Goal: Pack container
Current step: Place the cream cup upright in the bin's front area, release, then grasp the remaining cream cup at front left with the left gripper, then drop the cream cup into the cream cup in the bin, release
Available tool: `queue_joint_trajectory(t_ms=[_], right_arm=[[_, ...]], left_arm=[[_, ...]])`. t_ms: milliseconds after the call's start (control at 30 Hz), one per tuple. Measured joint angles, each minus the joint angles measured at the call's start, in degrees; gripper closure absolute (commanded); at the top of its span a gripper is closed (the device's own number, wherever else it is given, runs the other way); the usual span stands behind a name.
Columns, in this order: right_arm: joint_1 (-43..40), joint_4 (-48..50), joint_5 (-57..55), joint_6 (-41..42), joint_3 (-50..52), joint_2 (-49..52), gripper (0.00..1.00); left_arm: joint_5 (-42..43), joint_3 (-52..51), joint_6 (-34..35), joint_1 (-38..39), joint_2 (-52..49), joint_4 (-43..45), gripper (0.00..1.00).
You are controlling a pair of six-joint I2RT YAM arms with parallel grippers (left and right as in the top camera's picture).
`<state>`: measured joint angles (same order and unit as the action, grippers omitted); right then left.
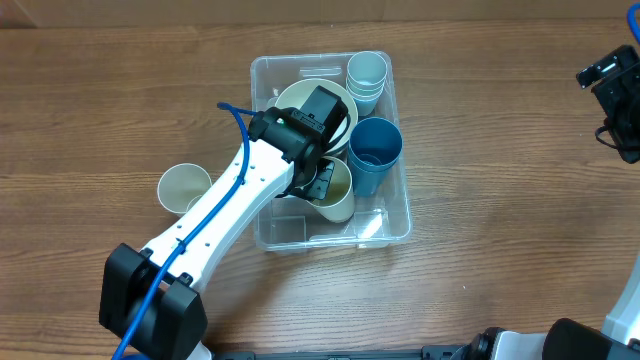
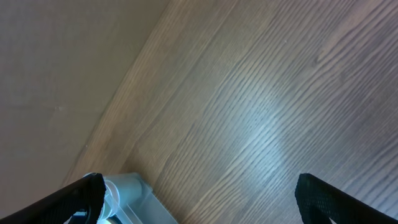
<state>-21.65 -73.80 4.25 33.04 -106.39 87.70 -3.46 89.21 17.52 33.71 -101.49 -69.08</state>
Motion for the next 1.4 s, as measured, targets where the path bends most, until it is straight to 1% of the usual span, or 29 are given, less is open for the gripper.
queue_joint_trajectory(t_ms=[33,133,167,200,267,300,367,467,500,633,700,800,867,900,933,967,1000,1033,1067,1133,1233,1300,1400], right_arm=[[0.00,0.00,0.04,-0.02,0.00,0.00,0.00],[0.00,0.04,0.00,-0.04,0.00,0.00,0.00],[0.00,0.02,0.02,-0.02,0.00,0.00,0.00],[0.00,0.00,0.02,-0.04,0.00,0.00,0.00],[0.00,0.02,0.02,-0.02,0.00,0.00,0.00],[0.00,0.02,0.00,-0.04,0.00,0.00,0.00],[0.00,0.02,0.00,-0.02,0.00,0.00,0.00],[-0.02,0.04,0.00,-0.02,0.00,0.00,0.00],[0.00,0.02,0.00,-0.02,0.00,0.00,0.00],[0.00,0.02,0.02,-0.02,0.00,0.00,0.00],[0.00,0.02,0.00,0.00,0.00,0.00,0.00],[-0.02,0.02,0.02,-0.02,0.00,0.00,0.00],[0.00,0.04,0.02,-0.02,0.00,0.00,0.00],[0.00,0.04,0.00,-0.04,0.00,0.00,0.00],[0.00,0.02,0.02,-0.04,0.00,0.00,0.00],[0.00,0.02,0.02,-0.02,0.00,0.00,0.00],[0.00,0.00,0.02,-0.02,0.00,0.00,0.00],[0.00,0.02,0.00,-0.02,0.00,0.00,0.00],[0.00,0.04,0.00,-0.02,0.00,0.00,0.00],[0.00,0.07,0.02,-0.04,0.00,0.00,0.00],[0.00,0.02,0.00,-0.04,0.00,0.00,0.00],[0.00,0.00,0.00,-0.04,0.00,0.00,0.00],[0.00,-0.02,0.00,-0.07,0.00,0.00,0.00]], left_arm=[[0.02,2.75,0.46,0.00,0.00,-3.58,0.48],[-0.33,13.92,0.39,0.00,-0.04,-11.26,0.39],[-0.83,18.71,0.57,0.00,-0.04,-15.26,0.37],[-1.92,24.46,0.55,-0.07,-0.02,-18.75,0.35],[-3.28,30.21,0.55,-0.42,0.31,-22.45,0.35],[-4.61,34.45,0.55,-1.20,0.35,-26.58,0.34],[-5.44,36.41,0.55,-3.69,1.38,-27.36,0.33],[-5.81,36.17,0.55,-10.64,3.43,-27.43,0.31],[-5.64,35.01,0.55,-13.77,4.57,-27.28,0.29],[-4.11,23.69,0.85,-28.57,11.63,-27.67,0.29],[-3.67,18.12,1.01,-33.68,12.85,-27.04,0.28],[-3.15,8.07,0.98,-37.66,12.87,-21.59,0.28],[-2.05,0.04,0.94,-39.15,12.48,-15.19,0.29],[-0.92,-4.02,0.50,-39.60,12.33,-11.32,0.32],[0.11,-7.10,0.26,-39.76,12.33,-8.11,0.43],[0.70,-9.35,-0.02,-39.76,12.33,-6.19,0.56],[1.20,-11.26,-0.02,-39.76,12.33,-4.52,0.80],[1.40,-13.62,-0.48,-39.76,12.33,-1.90,0.91],[1.55,-14.71,-0.48,-39.78,12.33,-0.96,0.96],[1.64,-17.57,-1.11,-39.78,12.33,0.81,0.96],[1.07,-17.42,-1.01,-39.78,12.33,0.76,0.96],[0.74,-15.17,-1.01,-39.78,12.33,-3.34,0.96],[0.48,-2.38,-1.03,-39.69,12.09,-14.40,0.96]])
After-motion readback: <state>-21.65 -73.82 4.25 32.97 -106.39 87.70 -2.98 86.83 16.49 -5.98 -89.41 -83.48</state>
